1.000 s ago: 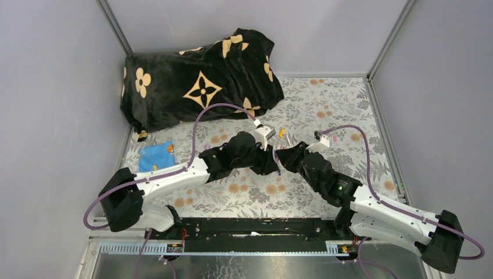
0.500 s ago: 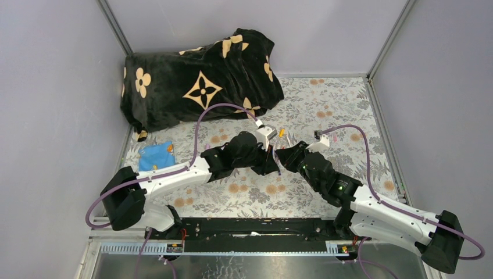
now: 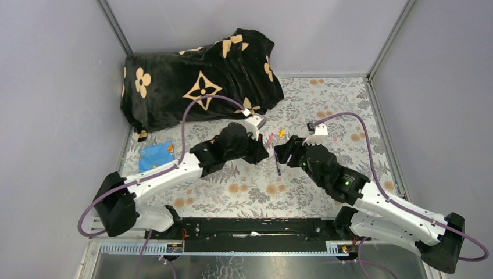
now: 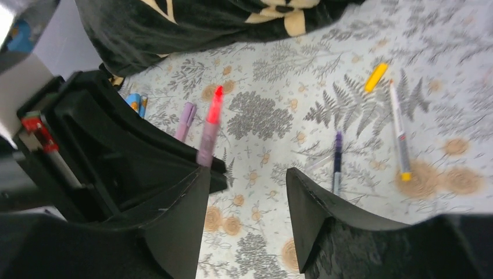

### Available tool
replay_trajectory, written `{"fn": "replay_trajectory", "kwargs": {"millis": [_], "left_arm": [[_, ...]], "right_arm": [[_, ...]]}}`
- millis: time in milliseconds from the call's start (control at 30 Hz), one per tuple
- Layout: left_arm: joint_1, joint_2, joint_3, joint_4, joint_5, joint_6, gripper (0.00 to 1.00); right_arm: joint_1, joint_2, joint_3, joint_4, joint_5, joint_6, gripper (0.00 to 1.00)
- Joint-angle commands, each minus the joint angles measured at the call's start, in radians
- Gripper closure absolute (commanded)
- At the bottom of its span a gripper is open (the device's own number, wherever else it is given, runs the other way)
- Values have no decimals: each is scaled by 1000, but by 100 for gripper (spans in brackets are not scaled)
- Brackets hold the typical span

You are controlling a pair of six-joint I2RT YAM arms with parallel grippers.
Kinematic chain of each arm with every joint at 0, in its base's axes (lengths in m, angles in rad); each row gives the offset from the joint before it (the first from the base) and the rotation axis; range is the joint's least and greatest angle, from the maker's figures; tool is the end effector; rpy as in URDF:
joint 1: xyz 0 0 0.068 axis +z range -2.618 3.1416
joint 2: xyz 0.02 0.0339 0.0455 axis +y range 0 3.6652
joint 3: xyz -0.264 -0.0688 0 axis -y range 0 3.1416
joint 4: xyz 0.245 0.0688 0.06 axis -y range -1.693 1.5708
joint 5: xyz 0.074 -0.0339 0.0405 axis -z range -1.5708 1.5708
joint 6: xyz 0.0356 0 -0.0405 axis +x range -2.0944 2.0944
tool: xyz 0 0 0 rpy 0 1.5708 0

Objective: Insert the pens into the pen caps

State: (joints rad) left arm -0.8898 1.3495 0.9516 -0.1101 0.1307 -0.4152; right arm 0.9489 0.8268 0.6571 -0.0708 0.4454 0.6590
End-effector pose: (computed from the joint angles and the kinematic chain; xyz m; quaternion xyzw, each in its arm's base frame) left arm 0.1895 -0.2412 0.2783 0.2344 0.8284 -0.3518 0.3676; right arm 0.1266 0.1503 0.3002 0.0240 0.7790 0.3129 0.5428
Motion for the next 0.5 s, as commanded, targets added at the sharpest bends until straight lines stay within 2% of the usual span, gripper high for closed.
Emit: {"fn": "replay_trajectory", "kwargs": {"millis": [0, 133, 200, 367, 467], "left_arm": [[57, -100, 2, -17, -23, 47, 100], [80, -164, 1, -61, -32, 83, 100], [87, -191, 4, -85, -45, 100, 100], [89, -251, 6, -139, -62, 120, 100], [89, -268, 1, -160, -61, 115, 100]], "right_arm": [[3, -14, 128, -114, 66, -232, 39], [-38, 93, 266, -281, 153, -320, 35], [-146, 148, 322, -345, 51, -346, 34], [-522, 269, 384, -387, -314, -412, 33], [-639, 385, 431, -440, -353, -457, 31]]}}
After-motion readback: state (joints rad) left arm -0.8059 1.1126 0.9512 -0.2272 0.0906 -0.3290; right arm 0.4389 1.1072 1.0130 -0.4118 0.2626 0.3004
